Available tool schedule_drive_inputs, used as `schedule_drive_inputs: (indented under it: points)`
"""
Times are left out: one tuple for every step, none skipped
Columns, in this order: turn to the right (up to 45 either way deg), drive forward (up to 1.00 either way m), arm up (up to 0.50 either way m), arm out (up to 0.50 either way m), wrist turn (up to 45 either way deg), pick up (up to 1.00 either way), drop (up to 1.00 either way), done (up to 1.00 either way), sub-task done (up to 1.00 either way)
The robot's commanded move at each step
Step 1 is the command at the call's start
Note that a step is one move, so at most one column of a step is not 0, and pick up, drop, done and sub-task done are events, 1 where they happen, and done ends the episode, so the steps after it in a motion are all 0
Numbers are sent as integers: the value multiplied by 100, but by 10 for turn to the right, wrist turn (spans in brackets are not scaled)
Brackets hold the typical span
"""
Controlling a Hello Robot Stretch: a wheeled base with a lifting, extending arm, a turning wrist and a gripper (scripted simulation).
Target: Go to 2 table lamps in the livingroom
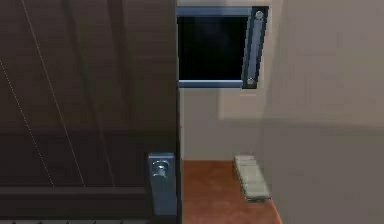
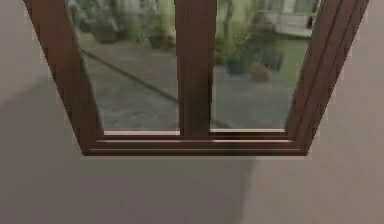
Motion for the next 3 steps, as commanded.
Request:
schedule_drive_inputs:
  points:
    - [-450, 0, 0, 0, 0, 0, 0, 0, 0]
    - [-360, 0, 0, 0, 0, 0, 0, 0, 0]
    - [0, 100, 0, 0, 0, 0, 0, 0, 0]
